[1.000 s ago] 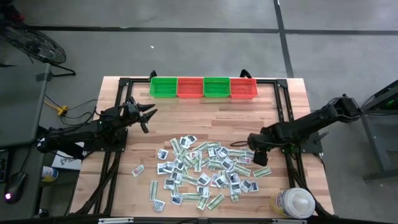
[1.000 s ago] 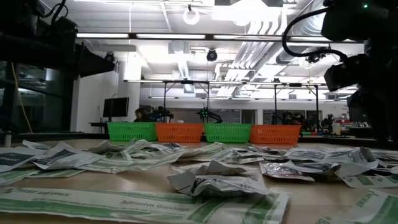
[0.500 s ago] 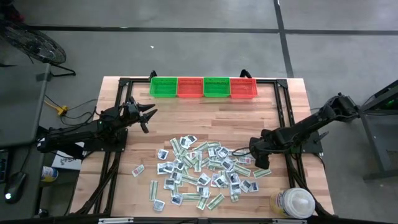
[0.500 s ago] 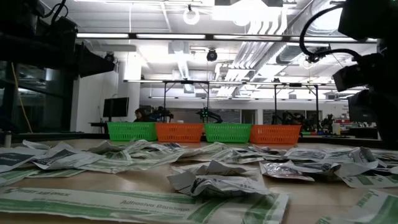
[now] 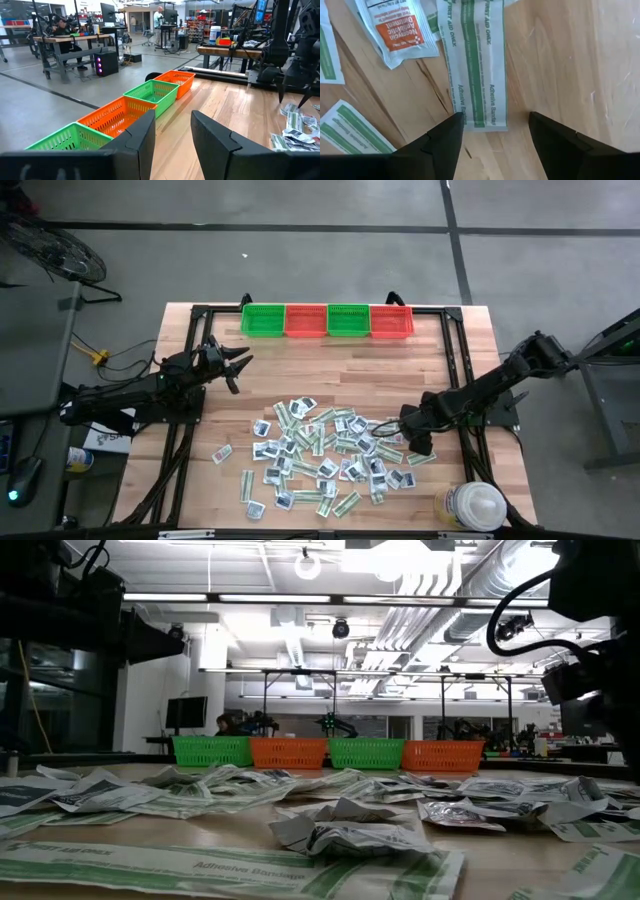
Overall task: Pick & Place First Aid Supplies
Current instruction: Put the green bandage pack in the right orange bin
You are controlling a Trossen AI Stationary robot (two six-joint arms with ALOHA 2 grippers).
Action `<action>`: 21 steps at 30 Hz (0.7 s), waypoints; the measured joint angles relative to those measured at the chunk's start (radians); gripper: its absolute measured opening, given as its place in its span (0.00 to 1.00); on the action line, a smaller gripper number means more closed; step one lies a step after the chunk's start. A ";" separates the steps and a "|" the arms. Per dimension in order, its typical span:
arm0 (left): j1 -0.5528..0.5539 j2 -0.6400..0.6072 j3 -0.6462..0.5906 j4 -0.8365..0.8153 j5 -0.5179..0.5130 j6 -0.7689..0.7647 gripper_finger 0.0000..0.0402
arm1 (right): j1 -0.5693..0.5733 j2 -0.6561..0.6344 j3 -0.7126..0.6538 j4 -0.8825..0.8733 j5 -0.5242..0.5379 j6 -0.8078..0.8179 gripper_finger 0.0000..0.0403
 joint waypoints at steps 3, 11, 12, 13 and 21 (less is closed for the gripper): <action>0.000 0.000 0.000 0.000 0.000 0.000 0.30 | 0.000 0.002 0.000 0.009 -0.001 0.025 0.50; 0.000 0.000 0.000 0.000 0.000 0.000 0.30 | -0.010 0.003 -0.001 0.019 0.004 0.030 0.31; 0.000 0.000 0.000 0.000 0.000 0.000 0.30 | -0.013 0.003 -0.001 0.019 0.003 0.030 0.28; 0.000 0.000 0.000 0.000 0.000 0.000 0.30 | -0.017 0.003 -0.002 0.019 0.003 0.031 0.25; 0.000 0.000 0.000 0.000 0.000 0.000 0.30 | -0.049 0.004 -0.002 0.013 -0.021 0.030 0.03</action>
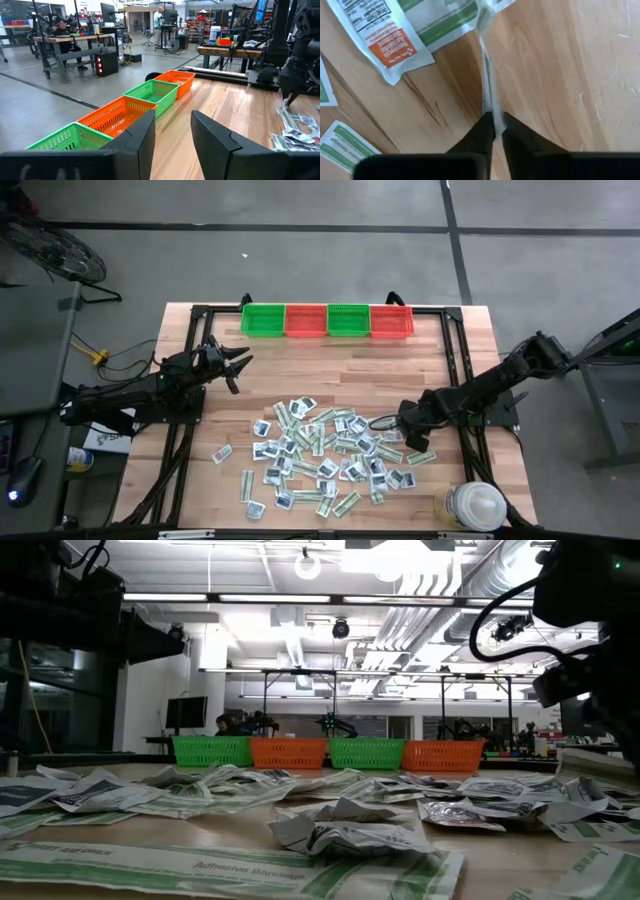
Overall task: Pick & Place First Aid Supplies
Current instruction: Put the green bandage pack in the right orange bin
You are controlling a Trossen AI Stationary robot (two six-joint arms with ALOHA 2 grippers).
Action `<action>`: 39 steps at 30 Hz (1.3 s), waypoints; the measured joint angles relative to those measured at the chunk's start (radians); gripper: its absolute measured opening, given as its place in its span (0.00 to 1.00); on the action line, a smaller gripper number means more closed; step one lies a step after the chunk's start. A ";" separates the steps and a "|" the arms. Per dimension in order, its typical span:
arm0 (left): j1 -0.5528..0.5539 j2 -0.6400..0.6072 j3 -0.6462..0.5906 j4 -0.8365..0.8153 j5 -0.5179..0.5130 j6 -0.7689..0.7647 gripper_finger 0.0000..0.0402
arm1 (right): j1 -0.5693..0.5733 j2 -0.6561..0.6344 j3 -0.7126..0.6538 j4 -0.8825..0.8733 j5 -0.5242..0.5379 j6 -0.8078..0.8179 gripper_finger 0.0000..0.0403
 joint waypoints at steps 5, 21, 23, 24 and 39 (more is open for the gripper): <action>0.000 0.000 0.000 0.000 0.000 0.000 0.30 | -0.013 -0.015 0.003 0.000 -0.026 0.013 0.01; 0.000 0.000 0.000 0.000 0.000 0.000 0.30 | -0.138 -0.201 0.136 0.015 -0.113 0.114 0.00; 0.000 0.000 0.000 0.000 0.000 0.000 0.30 | -0.179 -0.213 0.159 0.016 -0.113 0.119 0.00; 0.000 0.000 0.000 0.000 0.000 0.000 0.30 | -0.203 -0.214 0.170 0.012 -0.112 0.118 0.00; 0.000 0.000 0.000 0.000 0.000 0.000 0.30 | -0.618 -0.213 0.312 0.014 -0.053 0.035 0.00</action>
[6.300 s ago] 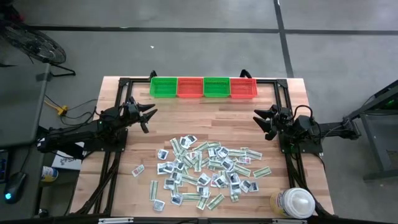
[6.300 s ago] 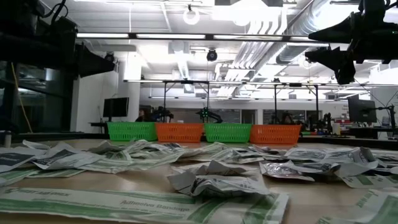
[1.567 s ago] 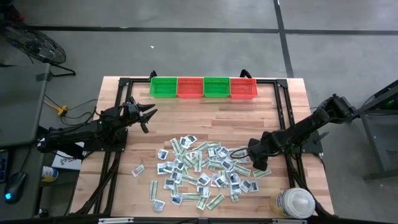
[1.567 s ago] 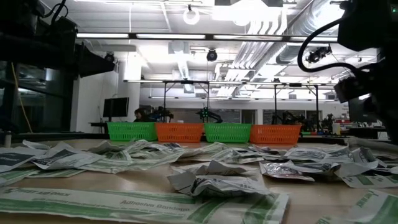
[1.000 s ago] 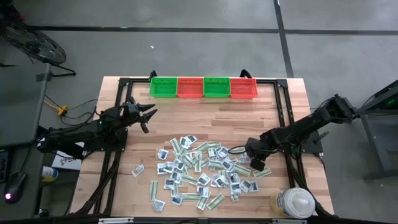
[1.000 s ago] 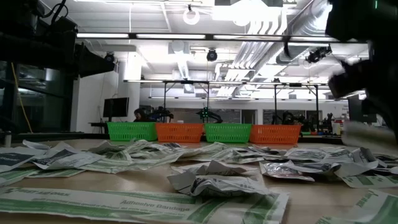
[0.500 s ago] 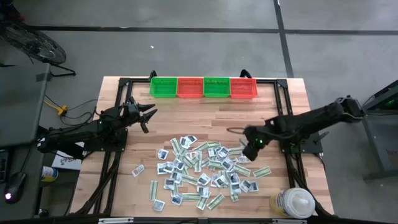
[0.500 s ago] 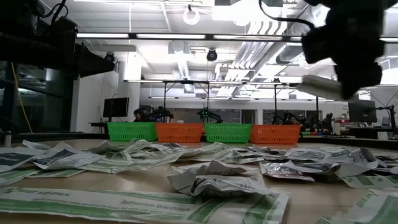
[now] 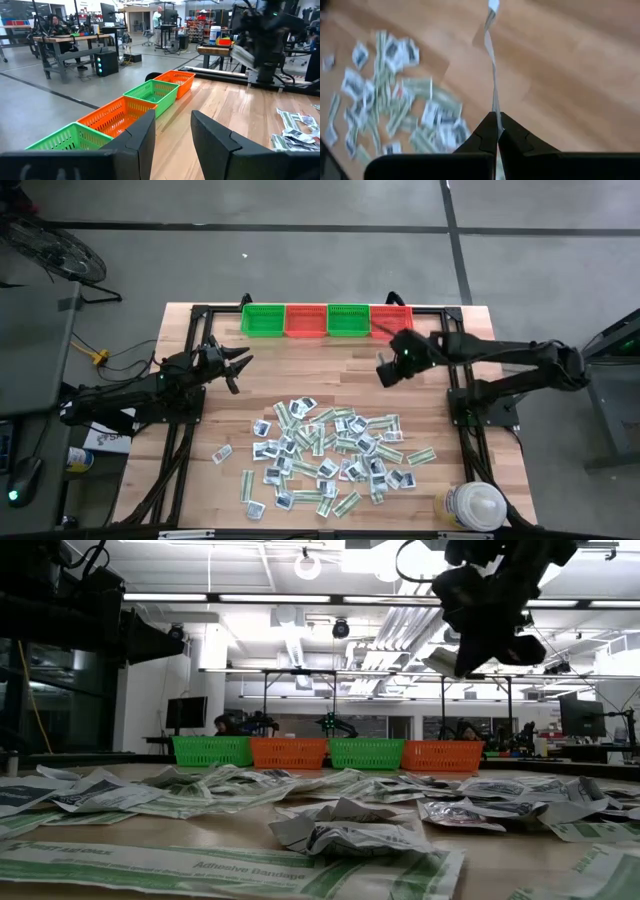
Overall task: Pick & Place First Aid Supplies
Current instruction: Put the green bandage pack in the right orange bin
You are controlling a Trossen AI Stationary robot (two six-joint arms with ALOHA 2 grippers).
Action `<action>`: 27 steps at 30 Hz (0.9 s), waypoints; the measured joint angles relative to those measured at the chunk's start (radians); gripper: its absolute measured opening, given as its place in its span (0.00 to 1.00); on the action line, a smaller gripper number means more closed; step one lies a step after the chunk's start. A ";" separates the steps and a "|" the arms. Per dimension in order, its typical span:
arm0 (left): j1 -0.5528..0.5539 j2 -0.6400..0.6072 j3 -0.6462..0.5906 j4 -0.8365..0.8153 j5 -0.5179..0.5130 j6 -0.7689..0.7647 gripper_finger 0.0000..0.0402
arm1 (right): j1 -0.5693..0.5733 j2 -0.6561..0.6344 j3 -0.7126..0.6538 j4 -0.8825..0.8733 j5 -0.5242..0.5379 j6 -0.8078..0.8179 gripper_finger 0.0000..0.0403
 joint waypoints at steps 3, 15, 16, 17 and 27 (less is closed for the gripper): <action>0.000 0.000 0.000 0.000 0.000 0.000 0.30 | -0.078 0.000 0.011 0.000 0.010 -0.061 0.00; 0.000 0.000 0.000 0.000 0.000 0.000 0.30 | -0.376 0.095 0.032 0.028 0.006 -0.366 0.00; 0.000 0.000 0.000 0.000 0.000 0.000 0.30 | -0.392 0.117 0.047 0.027 0.003 -0.379 0.00; 0.000 0.000 0.000 0.000 0.000 0.000 0.30 | -0.408 0.138 0.067 0.027 0.000 -0.395 0.00; 0.000 0.000 0.000 0.000 0.000 0.000 0.30 | -0.524 0.453 0.444 -0.252 0.046 -0.698 0.00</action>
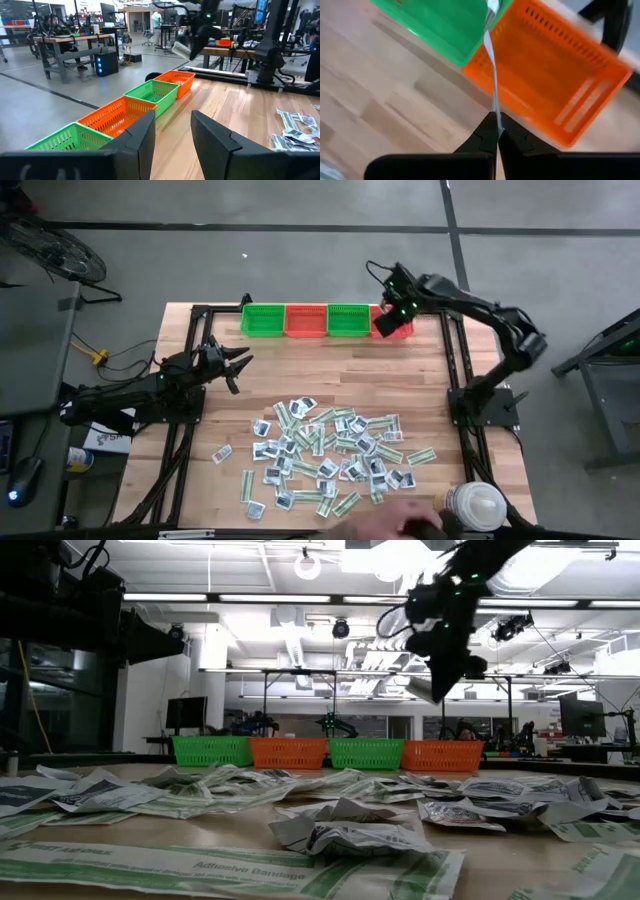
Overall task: Pick & Place First Aid Supplies
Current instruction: Put the green bandage pack in the right orange bin
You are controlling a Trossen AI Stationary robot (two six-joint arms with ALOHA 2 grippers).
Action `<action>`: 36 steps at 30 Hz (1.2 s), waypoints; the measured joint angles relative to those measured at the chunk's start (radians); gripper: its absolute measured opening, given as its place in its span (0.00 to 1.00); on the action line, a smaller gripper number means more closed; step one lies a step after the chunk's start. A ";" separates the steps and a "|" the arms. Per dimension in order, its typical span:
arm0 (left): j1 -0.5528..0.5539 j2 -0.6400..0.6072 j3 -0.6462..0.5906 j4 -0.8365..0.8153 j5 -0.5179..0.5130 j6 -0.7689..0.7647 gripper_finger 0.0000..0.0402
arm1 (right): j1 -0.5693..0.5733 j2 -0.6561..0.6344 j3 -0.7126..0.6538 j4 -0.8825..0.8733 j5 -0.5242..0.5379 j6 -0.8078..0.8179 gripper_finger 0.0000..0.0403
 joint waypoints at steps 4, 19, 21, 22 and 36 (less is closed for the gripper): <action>0.000 0.000 0.000 0.000 0.000 0.000 0.30 | -0.036 0.151 0.187 -0.178 0.076 -0.116 0.00; 0.000 0.000 0.000 0.000 0.000 0.000 0.30 | -0.074 0.527 0.586 -0.604 0.313 -0.471 0.00; 0.000 0.000 0.000 0.000 0.000 0.000 0.30 | -0.075 0.536 0.586 -0.608 0.301 -0.517 0.00; 0.000 0.000 0.000 0.000 0.000 0.000 0.30 | -0.075 0.540 0.586 -0.607 0.293 -0.531 0.00; 0.000 0.000 0.000 0.000 0.000 0.000 0.30 | -0.074 0.554 0.585 -0.606 0.200 -0.527 0.02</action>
